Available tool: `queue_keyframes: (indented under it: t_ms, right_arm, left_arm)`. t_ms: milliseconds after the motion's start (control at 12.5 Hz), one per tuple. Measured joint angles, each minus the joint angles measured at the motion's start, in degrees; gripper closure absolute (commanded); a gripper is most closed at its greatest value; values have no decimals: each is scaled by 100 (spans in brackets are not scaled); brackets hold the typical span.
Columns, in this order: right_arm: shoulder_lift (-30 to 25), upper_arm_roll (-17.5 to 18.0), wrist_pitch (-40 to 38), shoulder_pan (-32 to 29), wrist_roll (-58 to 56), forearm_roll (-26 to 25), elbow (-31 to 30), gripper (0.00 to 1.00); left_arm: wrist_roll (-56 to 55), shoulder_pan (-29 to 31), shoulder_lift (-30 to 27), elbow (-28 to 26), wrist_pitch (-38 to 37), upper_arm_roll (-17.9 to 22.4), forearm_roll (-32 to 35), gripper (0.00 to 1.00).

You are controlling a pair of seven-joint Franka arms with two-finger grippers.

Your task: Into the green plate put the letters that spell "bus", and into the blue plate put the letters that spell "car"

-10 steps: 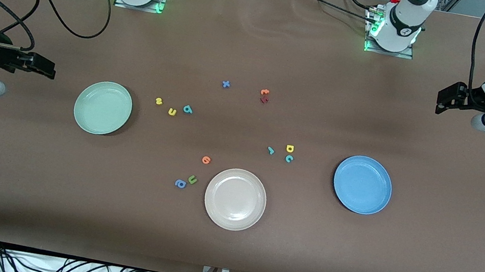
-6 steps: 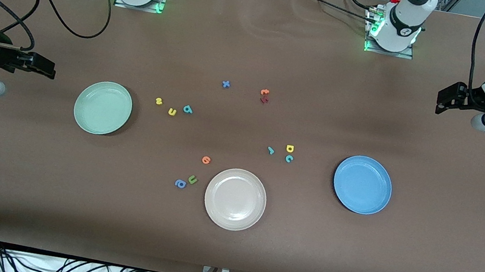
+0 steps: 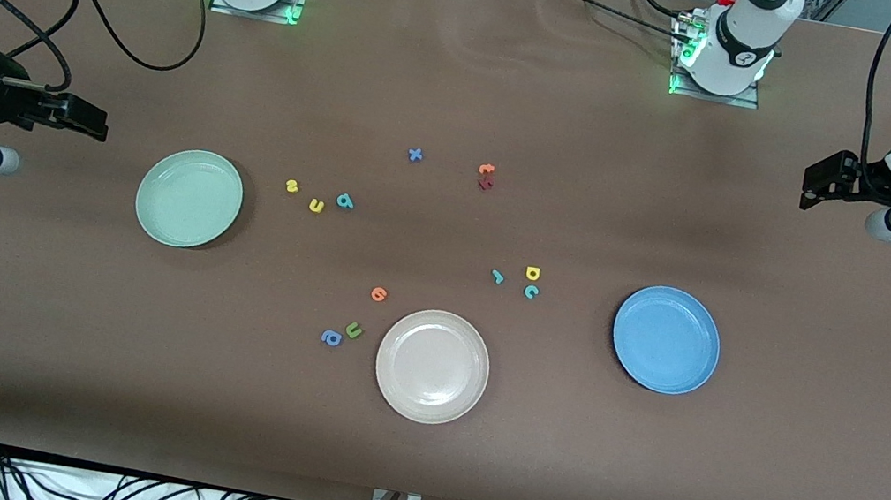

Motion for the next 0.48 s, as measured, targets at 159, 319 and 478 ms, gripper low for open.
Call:
queue_keyframes:
  t_ms: [159, 319, 478]
  right_arm:
    - [0, 1, -2, 114, 5, -32, 0, 0]
    - [0, -2, -8, 124, 5, -36, -1, 0]
    - [0, -7, -11, 121, 5, -41, -2, 0]
  left_arm:
    - [0, 0, 0, 0, 0, 0, 0, 0]
    - [0, 0, 0, 0, 0, 0, 0, 0]
    - [0, 0, 0, 0, 0, 0, 0, 0]
